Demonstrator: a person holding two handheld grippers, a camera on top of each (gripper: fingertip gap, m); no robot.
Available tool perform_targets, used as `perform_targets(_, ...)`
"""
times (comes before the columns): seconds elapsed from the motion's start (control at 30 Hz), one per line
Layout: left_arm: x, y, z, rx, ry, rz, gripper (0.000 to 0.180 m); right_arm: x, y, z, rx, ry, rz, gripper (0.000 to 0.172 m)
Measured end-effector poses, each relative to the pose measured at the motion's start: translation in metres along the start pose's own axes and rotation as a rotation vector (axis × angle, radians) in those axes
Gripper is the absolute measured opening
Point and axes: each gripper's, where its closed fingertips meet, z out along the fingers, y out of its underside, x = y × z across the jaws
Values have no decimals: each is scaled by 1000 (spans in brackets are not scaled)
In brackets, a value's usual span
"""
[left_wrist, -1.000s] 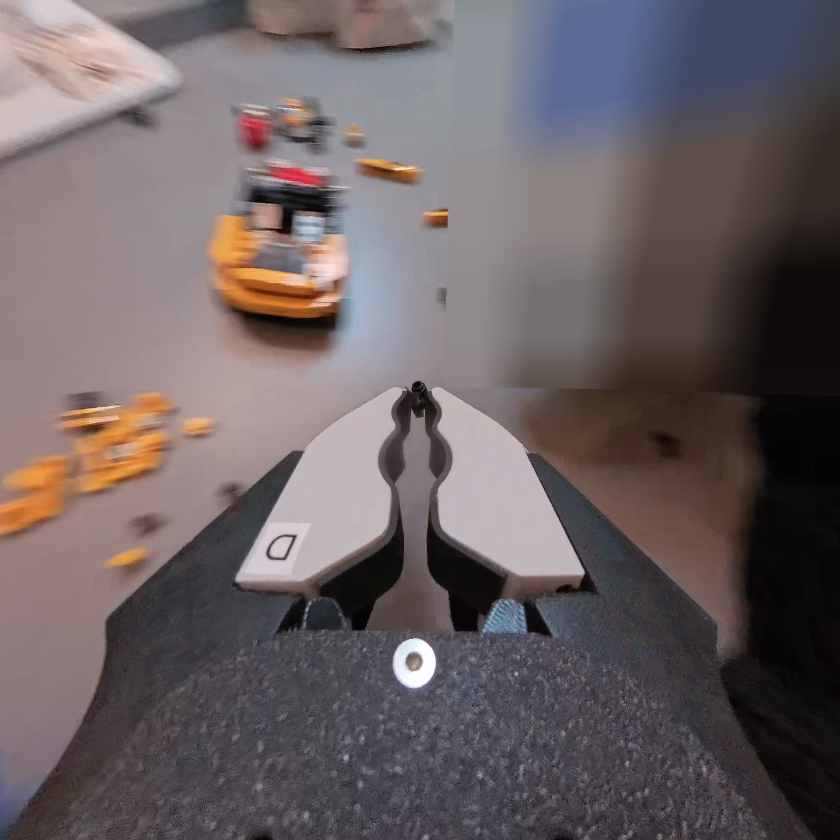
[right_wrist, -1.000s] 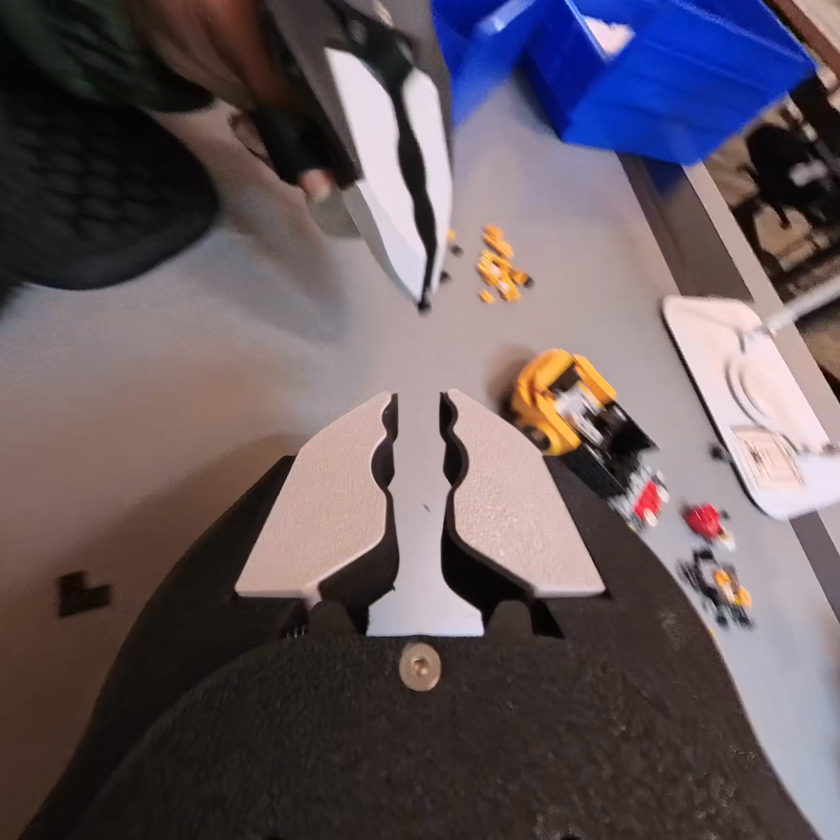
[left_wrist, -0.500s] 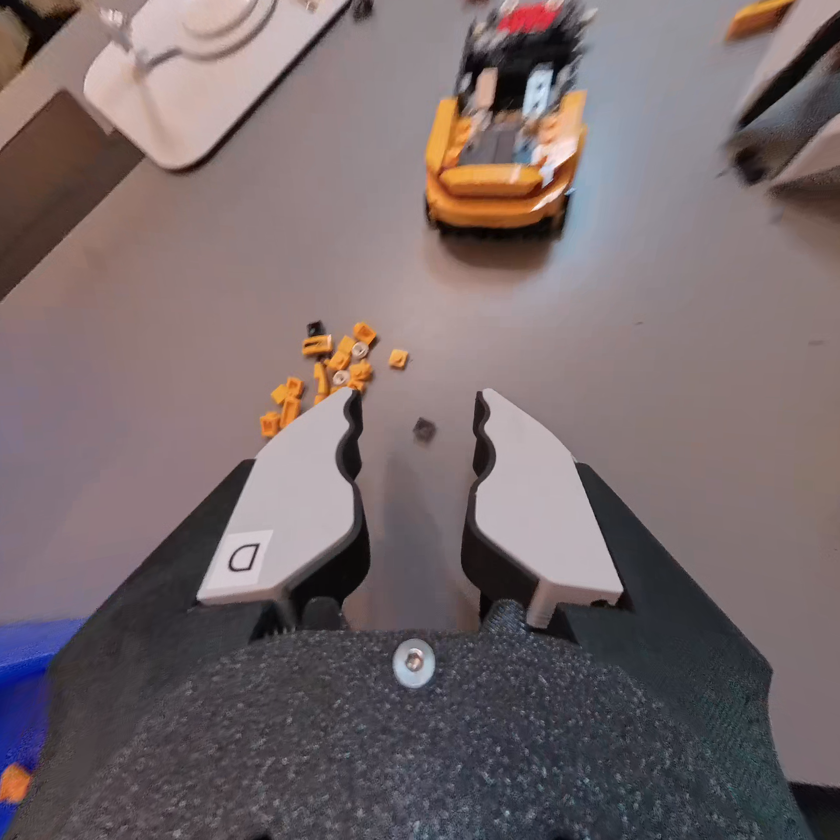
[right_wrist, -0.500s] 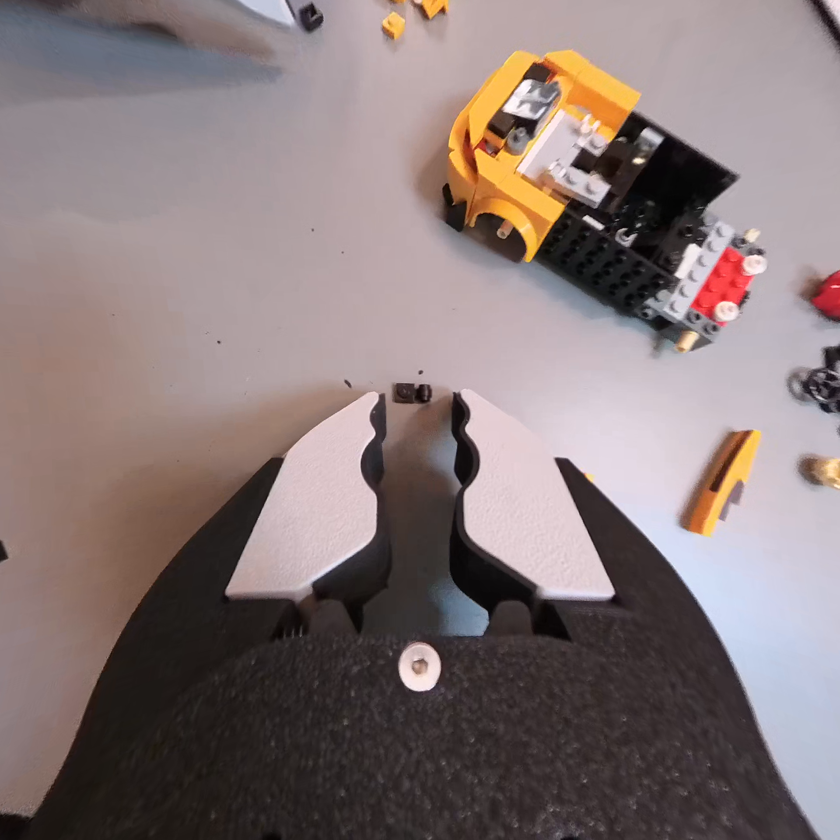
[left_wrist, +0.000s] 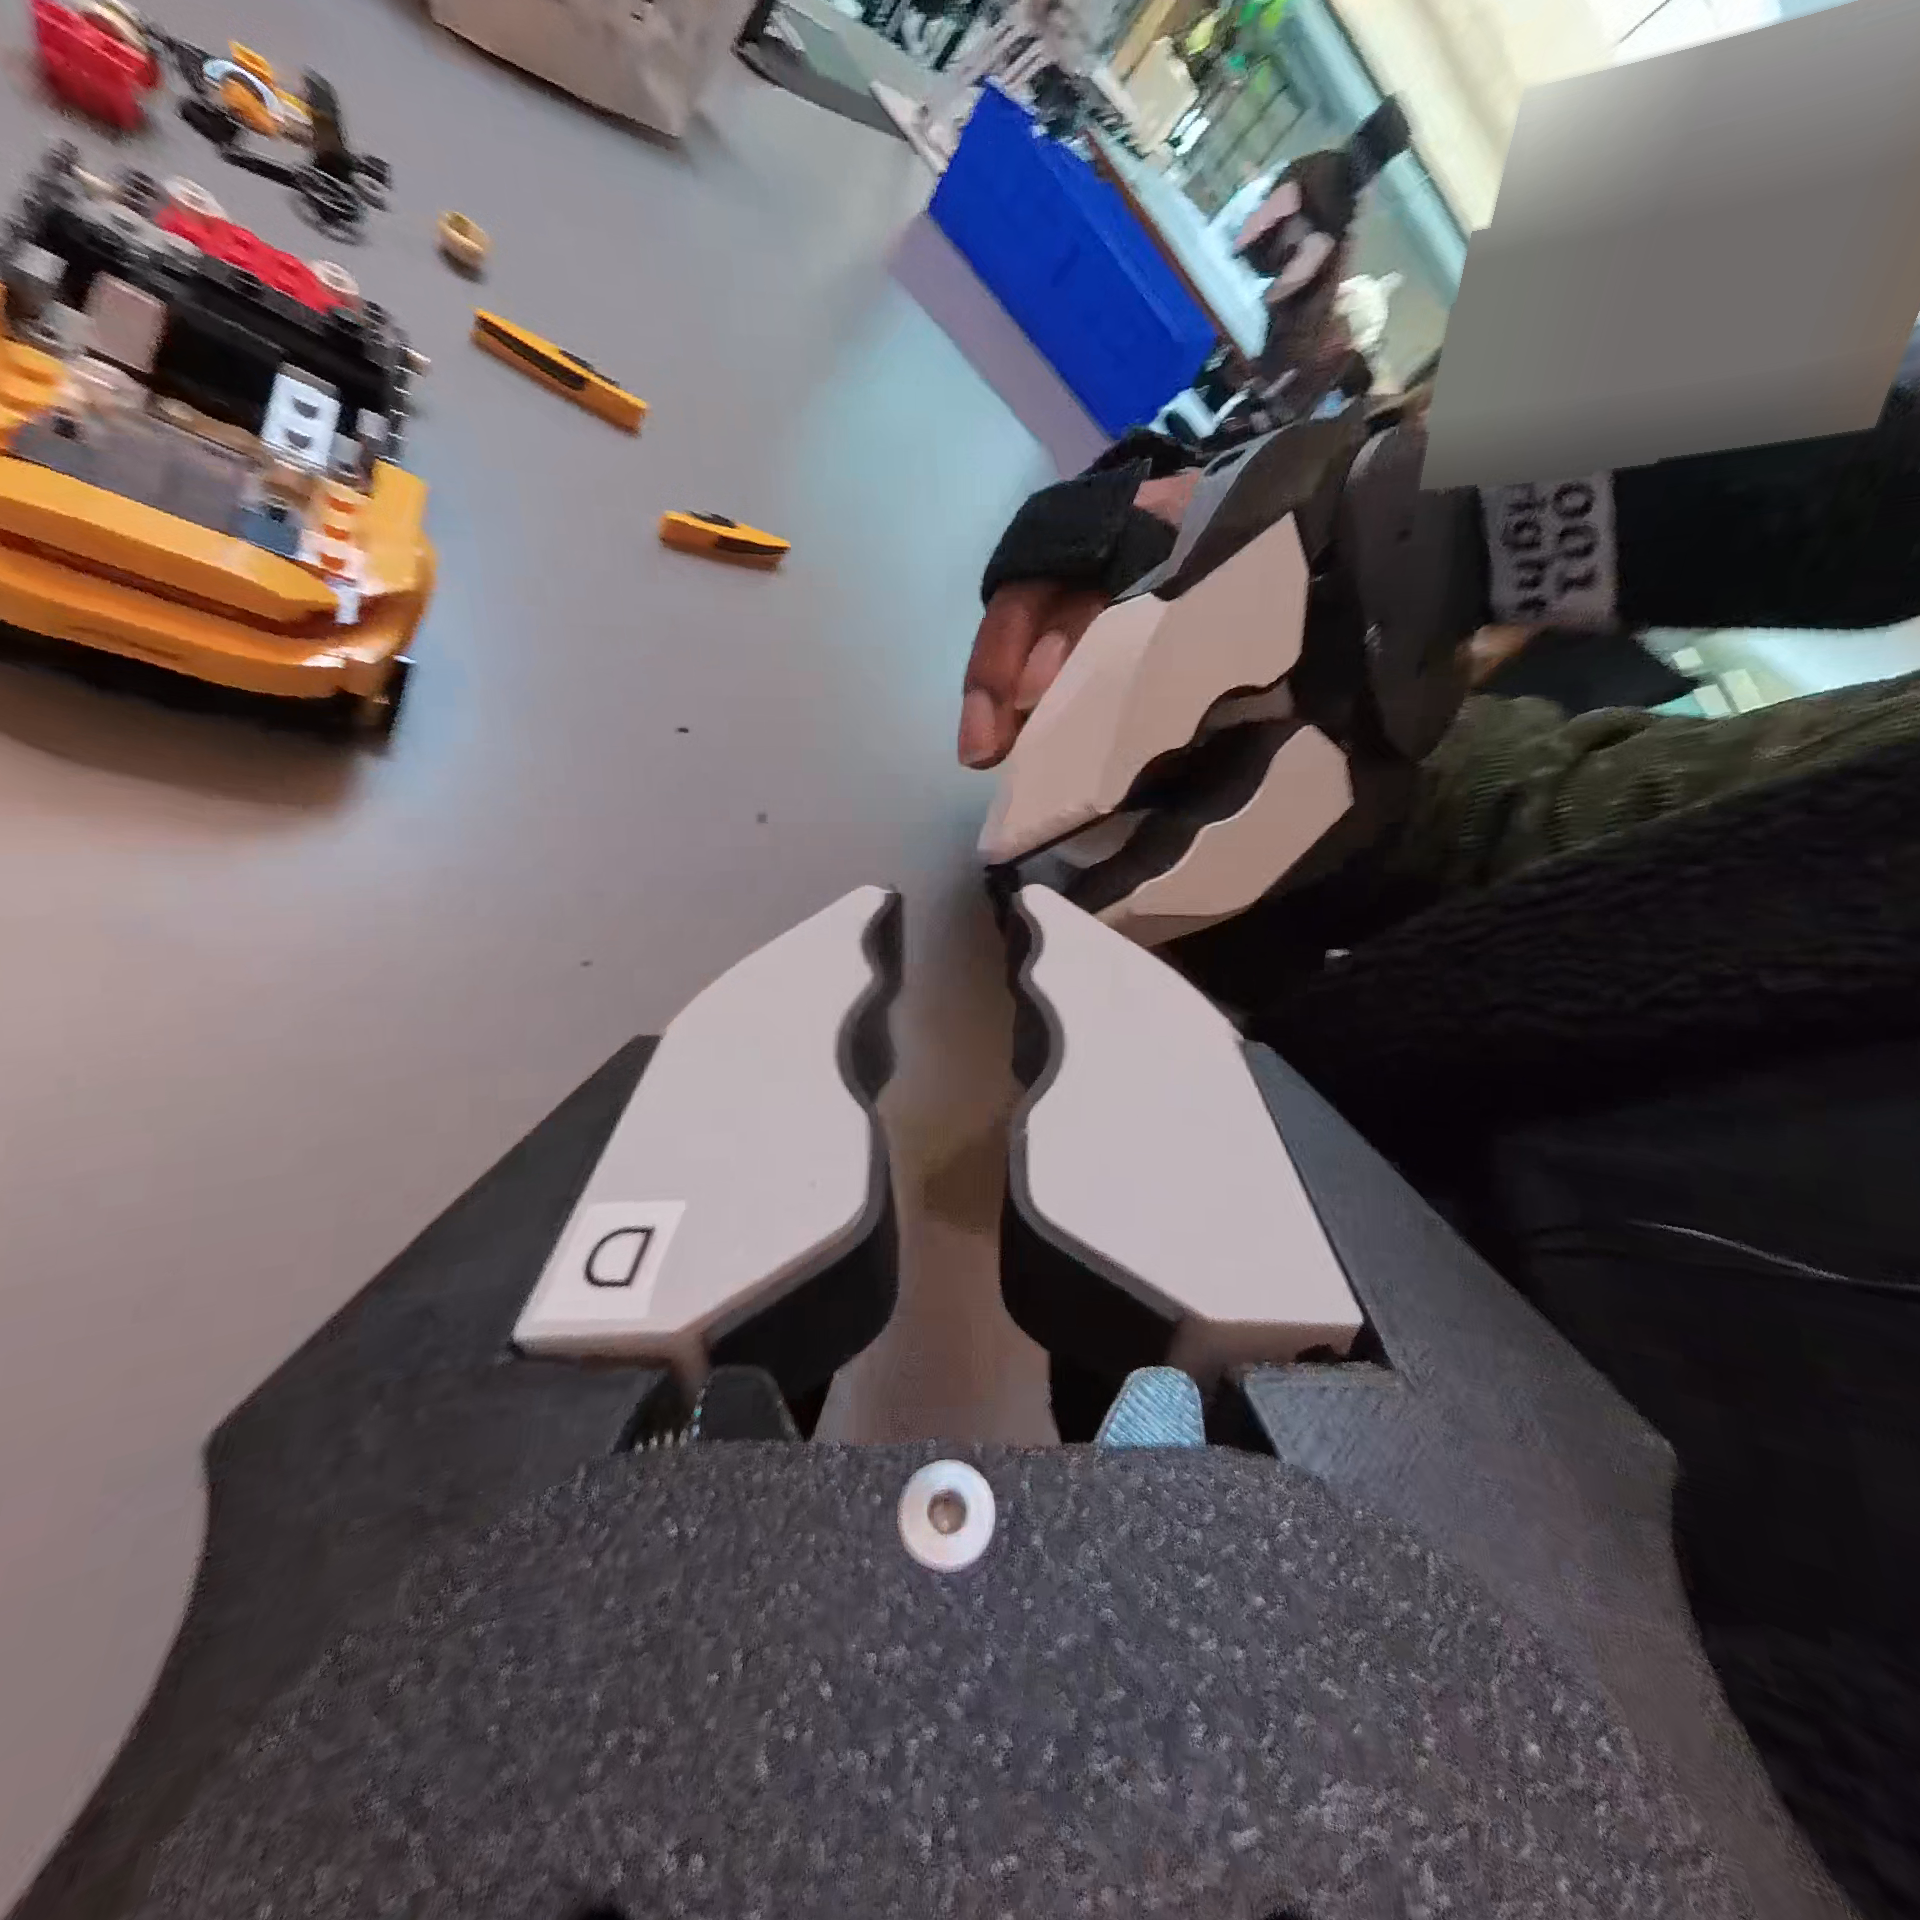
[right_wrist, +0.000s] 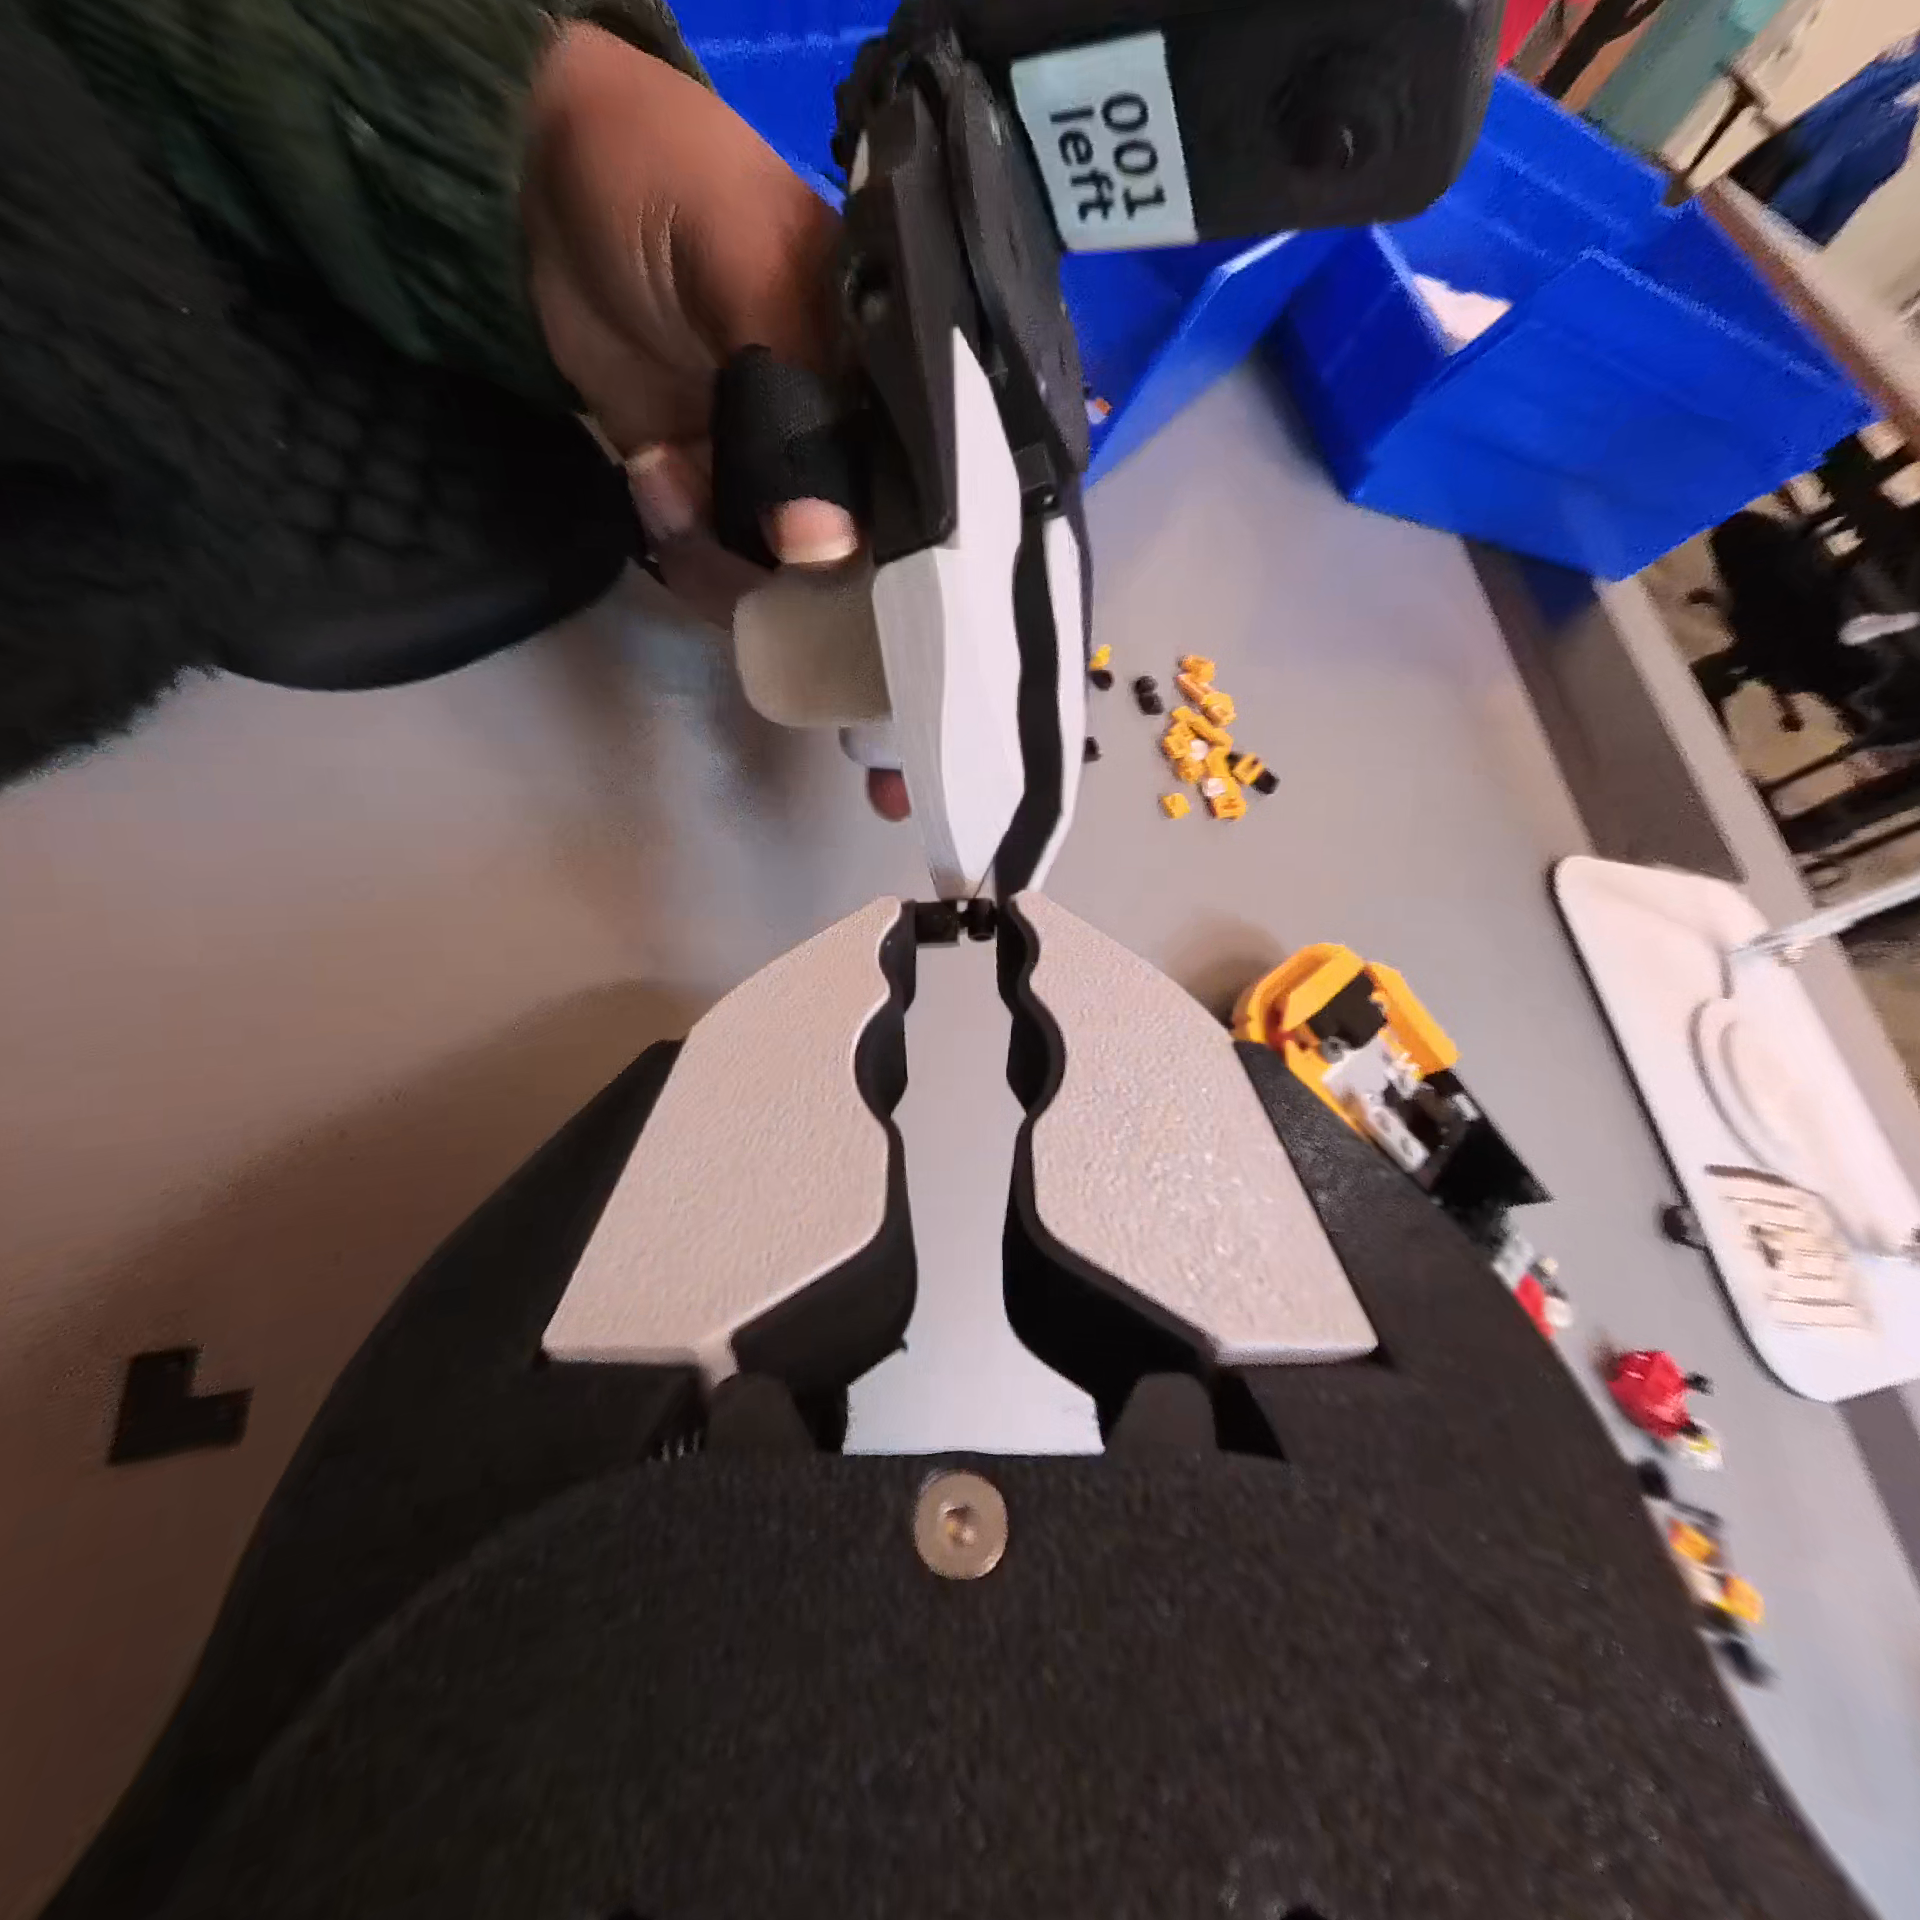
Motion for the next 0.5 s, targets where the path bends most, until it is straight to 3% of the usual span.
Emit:
perform_targets(0.07,10,-1,-1,6,85,-35,0,1,-2,-1,-5,32,-47,14)
perform_targets(0.17,27,0,-2,-17,190,-42,0,1,-5,-2,5,50,-66,15)
perform_targets(0.27,22,0,1,-7,171,-79,0,3,-4,-3,1,72,-89,14)
perform_targets(0.5,17,-2,2,8,142,-82,22,3,-10,-6,22,80,-98,14)
